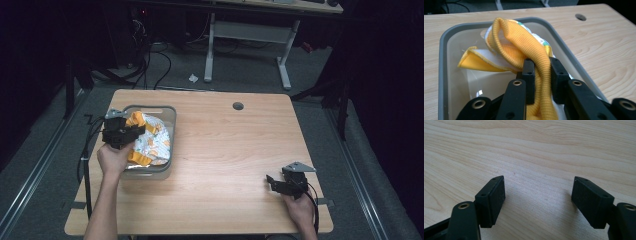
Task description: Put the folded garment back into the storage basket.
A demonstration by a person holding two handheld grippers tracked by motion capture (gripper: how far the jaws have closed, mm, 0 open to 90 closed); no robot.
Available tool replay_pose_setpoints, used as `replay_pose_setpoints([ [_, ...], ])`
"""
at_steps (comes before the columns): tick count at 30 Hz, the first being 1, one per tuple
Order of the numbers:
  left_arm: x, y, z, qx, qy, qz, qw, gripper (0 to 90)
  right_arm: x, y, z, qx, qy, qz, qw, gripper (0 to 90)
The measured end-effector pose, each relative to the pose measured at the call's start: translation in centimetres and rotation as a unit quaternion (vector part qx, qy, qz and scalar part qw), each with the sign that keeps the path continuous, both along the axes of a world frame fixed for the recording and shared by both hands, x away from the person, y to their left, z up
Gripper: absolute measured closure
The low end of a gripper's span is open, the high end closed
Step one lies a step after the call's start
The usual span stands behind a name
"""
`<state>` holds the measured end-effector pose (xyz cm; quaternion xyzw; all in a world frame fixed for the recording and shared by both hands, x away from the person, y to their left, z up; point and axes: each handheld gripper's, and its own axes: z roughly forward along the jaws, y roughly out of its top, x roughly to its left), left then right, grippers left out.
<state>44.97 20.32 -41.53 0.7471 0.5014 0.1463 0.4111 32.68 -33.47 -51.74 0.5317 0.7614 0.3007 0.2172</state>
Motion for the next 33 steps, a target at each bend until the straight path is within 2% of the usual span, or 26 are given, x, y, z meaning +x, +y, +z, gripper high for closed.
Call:
replay_pose_setpoints([
  [4,0.3,-0.5,-0.6,0.020,0.008,-0.002,0.9998,76.6,0.0,0.0,0.0,0.000,0.000,0.000,1.0000,27.3],
  [10,0.6,-0.9,-1.6,0.033,0.023,0.000,0.9992,75.6,0.0,0.0,0.0,0.000,0.000,0.000,1.0000,27.4],
  [14,0.7,-1.1,-2.4,0.062,0.034,0.005,0.9975,74.1,0.0,0.0,0.0,0.000,0.000,0.000,1.0000,27.3],
  [18,0.8,-0.8,-2.9,0.064,0.050,0.019,0.9966,69.1,0.0,0.0,0.0,0.000,0.000,0.000,1.0000,27.3],
  [21,0.7,-0.8,-3.0,0.072,0.050,0.034,0.9956,58.3,0.0,0.0,0.0,0.000,0.000,0.000,1.0000,27.3],
  [25,0.5,-0.7,-2.5,0.065,0.040,0.050,0.9959,45.8,0.0,0.0,0.0,0.000,0.000,0.000,1.0000,27.3],
  [31,0.0,-1.0,-2.1,0.071,0.033,0.044,0.9959,40.3,0.0,0.0,0.0,0.000,0.000,0.000,1.0000,27.3],
  [33,-0.3,-1.2,-1.8,0.071,0.025,0.042,0.9963,39.4,0.0,0.0,0.0,0.000,0.000,0.000,1.0000,27.3],
])
